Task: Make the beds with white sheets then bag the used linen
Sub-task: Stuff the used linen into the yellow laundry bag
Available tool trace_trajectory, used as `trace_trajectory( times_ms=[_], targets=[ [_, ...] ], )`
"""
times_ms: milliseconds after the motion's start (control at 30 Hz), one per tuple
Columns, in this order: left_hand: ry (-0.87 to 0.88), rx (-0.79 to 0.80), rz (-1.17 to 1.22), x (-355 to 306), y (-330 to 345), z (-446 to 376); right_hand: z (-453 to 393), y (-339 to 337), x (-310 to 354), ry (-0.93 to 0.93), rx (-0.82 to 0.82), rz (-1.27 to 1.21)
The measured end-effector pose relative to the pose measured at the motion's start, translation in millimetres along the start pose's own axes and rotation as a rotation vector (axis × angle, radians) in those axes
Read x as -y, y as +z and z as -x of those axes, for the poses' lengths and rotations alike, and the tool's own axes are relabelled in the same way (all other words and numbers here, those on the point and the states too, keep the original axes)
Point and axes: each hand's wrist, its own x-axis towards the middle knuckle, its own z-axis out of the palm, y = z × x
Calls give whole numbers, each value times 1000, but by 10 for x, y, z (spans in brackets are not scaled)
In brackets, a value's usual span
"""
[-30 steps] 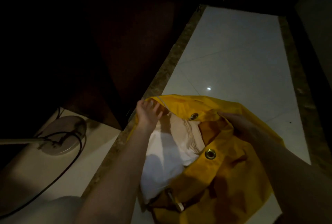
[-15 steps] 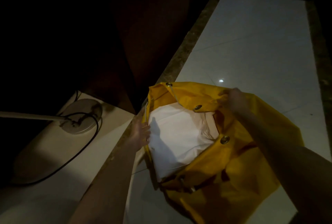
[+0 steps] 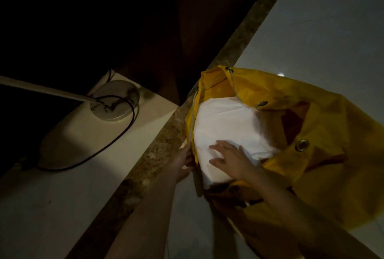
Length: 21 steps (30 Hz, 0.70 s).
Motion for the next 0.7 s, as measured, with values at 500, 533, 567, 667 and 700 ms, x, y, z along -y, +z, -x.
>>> trace_trajectory(
  times_ms=[500, 533, 567, 667, 700],
  targets=[
    [333, -144, -90, 293, -56, -290, -157, 379, 187, 117, -126, 281],
    [335, -145, -67, 283, -109, -277, -160, 357, 130, 130, -122, 313],
    [335, -141, -37, 243, -172, -224, -166, 334, 43, 151, -118, 333],
    [346, -114, 18, 93, -377, -99, -200, 178, -285, 251, -75, 331],
    [365, -101, 4, 59, -421, -72, -209, 114, -372, 276, -50, 345]
  ],
)
